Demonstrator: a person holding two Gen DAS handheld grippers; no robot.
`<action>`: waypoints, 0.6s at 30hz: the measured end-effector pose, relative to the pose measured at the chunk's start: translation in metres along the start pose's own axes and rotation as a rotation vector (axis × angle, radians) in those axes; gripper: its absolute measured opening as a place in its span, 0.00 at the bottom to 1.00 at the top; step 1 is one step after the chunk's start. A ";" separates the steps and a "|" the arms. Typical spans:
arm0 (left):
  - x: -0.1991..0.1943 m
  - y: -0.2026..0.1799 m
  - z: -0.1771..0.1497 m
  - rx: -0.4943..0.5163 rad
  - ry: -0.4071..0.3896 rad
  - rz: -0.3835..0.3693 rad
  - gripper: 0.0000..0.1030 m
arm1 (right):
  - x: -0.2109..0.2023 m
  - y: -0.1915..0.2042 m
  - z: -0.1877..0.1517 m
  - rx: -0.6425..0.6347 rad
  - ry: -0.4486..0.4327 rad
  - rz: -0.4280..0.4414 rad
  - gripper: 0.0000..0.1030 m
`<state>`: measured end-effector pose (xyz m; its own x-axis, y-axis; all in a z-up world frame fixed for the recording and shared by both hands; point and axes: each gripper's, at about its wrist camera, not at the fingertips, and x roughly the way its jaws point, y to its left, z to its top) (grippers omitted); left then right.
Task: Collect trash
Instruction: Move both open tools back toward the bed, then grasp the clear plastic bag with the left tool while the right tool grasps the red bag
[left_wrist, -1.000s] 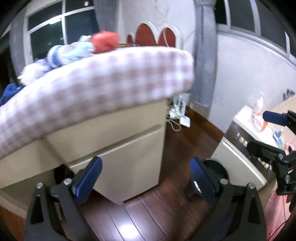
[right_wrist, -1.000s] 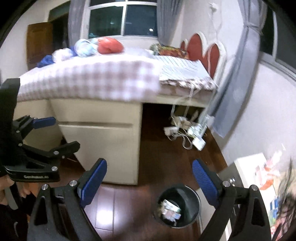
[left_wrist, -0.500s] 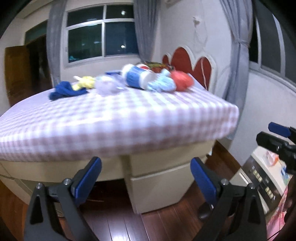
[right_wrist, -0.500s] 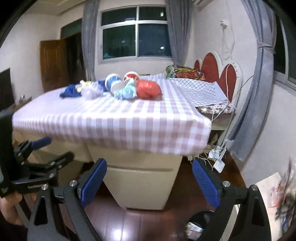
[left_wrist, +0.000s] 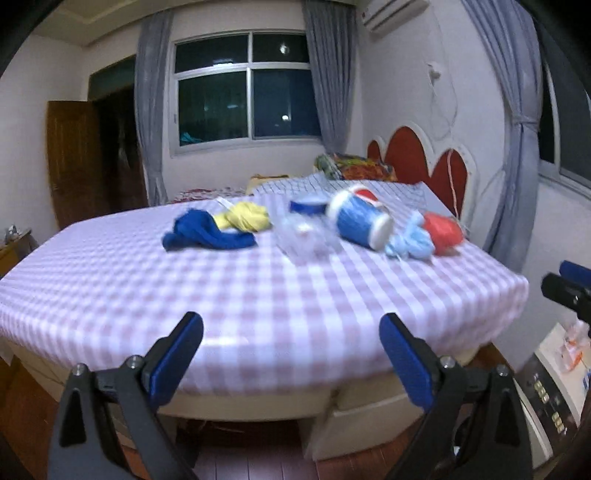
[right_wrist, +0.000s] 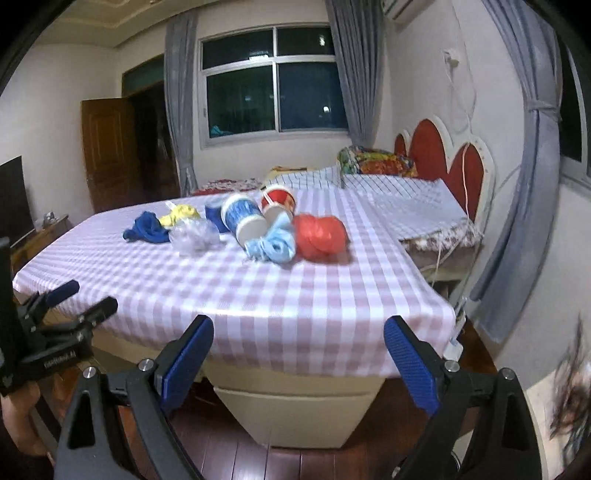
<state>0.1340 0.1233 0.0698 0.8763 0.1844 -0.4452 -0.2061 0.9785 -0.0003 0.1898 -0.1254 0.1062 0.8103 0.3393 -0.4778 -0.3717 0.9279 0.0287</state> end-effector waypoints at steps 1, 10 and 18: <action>0.003 0.002 0.004 -0.001 0.004 -0.005 0.94 | 0.002 0.000 0.003 -0.005 -0.002 -0.003 0.92; 0.037 -0.002 0.030 0.013 0.045 -0.030 0.94 | 0.034 -0.014 0.033 0.021 -0.011 -0.024 0.92; 0.086 -0.010 0.050 0.017 0.120 -0.057 0.85 | 0.092 -0.027 0.057 0.005 0.067 -0.026 0.72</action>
<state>0.2333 0.1338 0.0764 0.8275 0.1171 -0.5491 -0.1493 0.9887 -0.0141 0.3005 -0.1105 0.1110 0.7876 0.3040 -0.5360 -0.3485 0.9371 0.0193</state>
